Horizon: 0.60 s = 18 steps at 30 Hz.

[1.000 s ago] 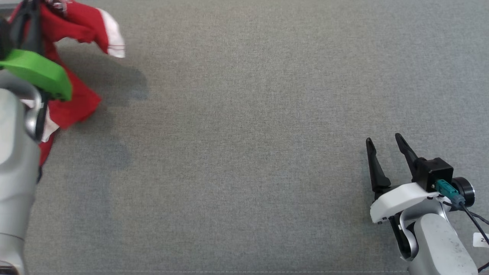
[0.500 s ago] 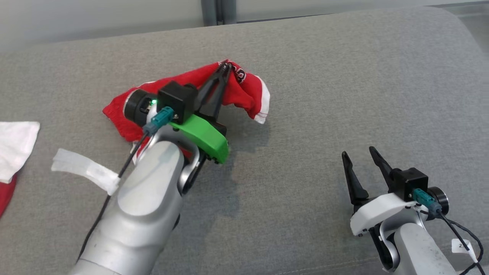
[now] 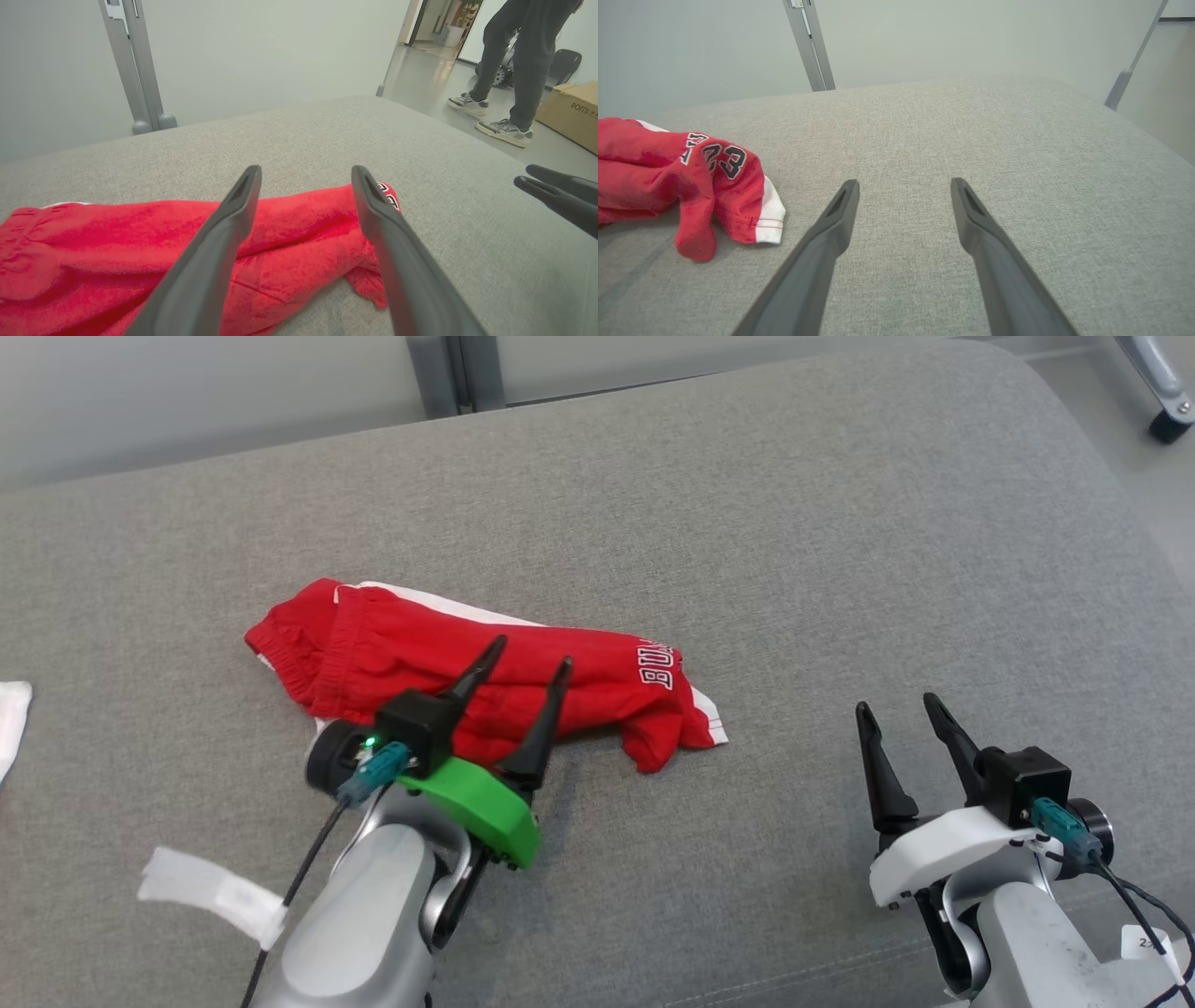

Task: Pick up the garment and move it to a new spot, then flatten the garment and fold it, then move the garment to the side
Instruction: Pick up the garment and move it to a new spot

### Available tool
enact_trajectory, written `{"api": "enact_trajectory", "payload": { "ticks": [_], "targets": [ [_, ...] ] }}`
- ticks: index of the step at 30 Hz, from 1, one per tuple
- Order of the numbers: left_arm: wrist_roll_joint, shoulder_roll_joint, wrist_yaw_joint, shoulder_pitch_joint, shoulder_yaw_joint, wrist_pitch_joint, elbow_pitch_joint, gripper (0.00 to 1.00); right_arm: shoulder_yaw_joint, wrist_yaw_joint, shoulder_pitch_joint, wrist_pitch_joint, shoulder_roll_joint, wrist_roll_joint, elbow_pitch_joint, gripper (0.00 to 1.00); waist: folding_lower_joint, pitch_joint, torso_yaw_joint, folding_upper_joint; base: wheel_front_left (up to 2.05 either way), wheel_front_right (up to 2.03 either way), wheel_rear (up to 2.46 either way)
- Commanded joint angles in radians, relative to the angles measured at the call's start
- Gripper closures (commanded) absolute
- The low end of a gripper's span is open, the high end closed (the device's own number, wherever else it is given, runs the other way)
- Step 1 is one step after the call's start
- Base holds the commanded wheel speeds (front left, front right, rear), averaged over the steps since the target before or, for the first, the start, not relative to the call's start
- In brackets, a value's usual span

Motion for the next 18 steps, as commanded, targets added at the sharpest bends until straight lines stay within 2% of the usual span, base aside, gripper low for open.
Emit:
{"api": "enact_trajectory", "payload": {
  "ticks": [1, 9, 18],
  "targets": [
    [0.011, 0.011, 0.005, 0.025, 0.027, -0.001, -0.016, 0.00, -0.004, -0.001, 0.009, -0.003, 0.000, 0.002, -0.007, 0.00, 0.0000, -0.018, 0.032, -0.0001, 0.00, 0.00, 0.00],
    [0.086, 0.014, 0.010, 0.198, 0.256, -0.001, -0.108, 0.00, 0.028, -0.001, 0.012, -0.003, 0.002, 0.014, -0.018, 0.00, 0.0000, -0.048, 0.129, -0.0001, 0.00, 0.00, 0.00],
    [0.122, -0.010, -0.001, 0.315, 0.363, -0.001, -0.158, 0.00, 0.142, -0.001, -0.003, -0.003, 0.004, 0.048, -0.031, 0.00, 0.0000, -0.069, 0.225, -0.0001, 0.00, 0.00, 0.00]
  ]
}}
